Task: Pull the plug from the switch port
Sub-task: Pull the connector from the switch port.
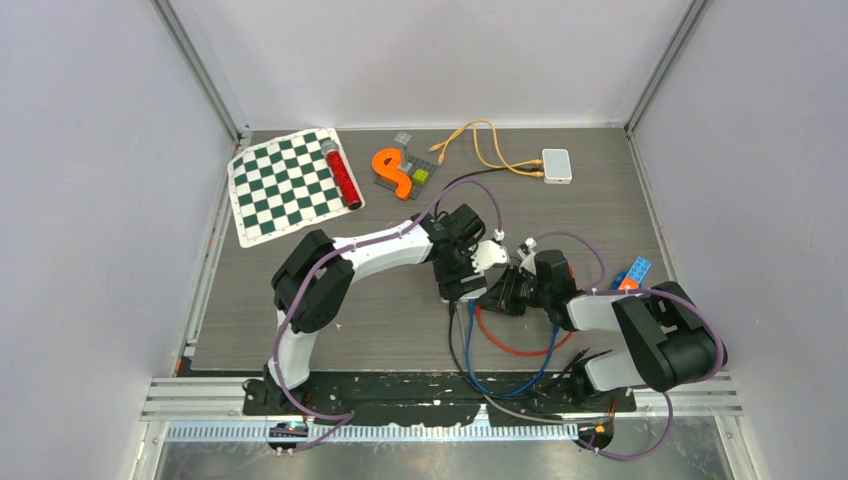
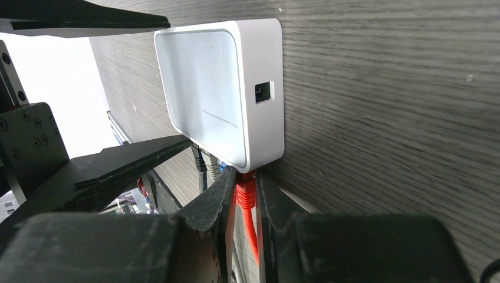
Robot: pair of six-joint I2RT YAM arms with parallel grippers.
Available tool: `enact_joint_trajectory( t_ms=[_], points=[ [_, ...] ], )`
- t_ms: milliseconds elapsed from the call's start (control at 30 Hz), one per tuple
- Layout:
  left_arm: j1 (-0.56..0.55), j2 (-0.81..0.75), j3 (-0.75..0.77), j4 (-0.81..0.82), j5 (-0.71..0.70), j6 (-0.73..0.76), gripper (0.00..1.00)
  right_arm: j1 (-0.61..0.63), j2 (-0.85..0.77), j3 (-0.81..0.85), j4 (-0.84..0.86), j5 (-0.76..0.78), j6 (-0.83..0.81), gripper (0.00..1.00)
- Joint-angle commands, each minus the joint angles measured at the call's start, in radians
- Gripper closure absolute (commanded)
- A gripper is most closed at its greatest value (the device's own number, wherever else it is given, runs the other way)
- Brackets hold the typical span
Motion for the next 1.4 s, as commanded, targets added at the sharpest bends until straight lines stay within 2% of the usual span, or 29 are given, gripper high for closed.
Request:
enact_joint_trajectory(
  t_ms=[0,233,367,433,800,1200,1367],
  points=[
    [0.004,0.029,-0.027,0.040,0.061,-0.069,0.48,0.011,0.027,0.000,-0.110,0.057,-0.032,0.94],
    [0.004,0.021,-0.042,0.039,0.092,-0.064,0.48,0.011,0.024,-0.006,-0.067,0.108,0.037,0.68],
    [0.004,0.015,-0.051,0.042,0.099,-0.063,0.48,0.011,0.022,0.004,-0.074,0.145,0.050,0.63],
    [0.004,0.015,-0.052,0.042,0.101,-0.061,0.48,0.011,0.023,0.006,-0.075,0.153,0.051,0.64],
    [0.004,0.013,-0.052,0.033,0.089,-0.049,0.48,0.011,0.021,0.001,-0.075,0.150,0.037,0.94],
    [0.004,0.029,-0.039,0.016,0.052,-0.048,0.48,0.011,0.070,-0.003,-0.057,0.017,-0.025,0.95],
    [0.004,0.029,-0.041,0.012,0.042,-0.047,0.48,0.011,0.047,-0.020,-0.069,0.041,-0.020,0.95]
  ],
)
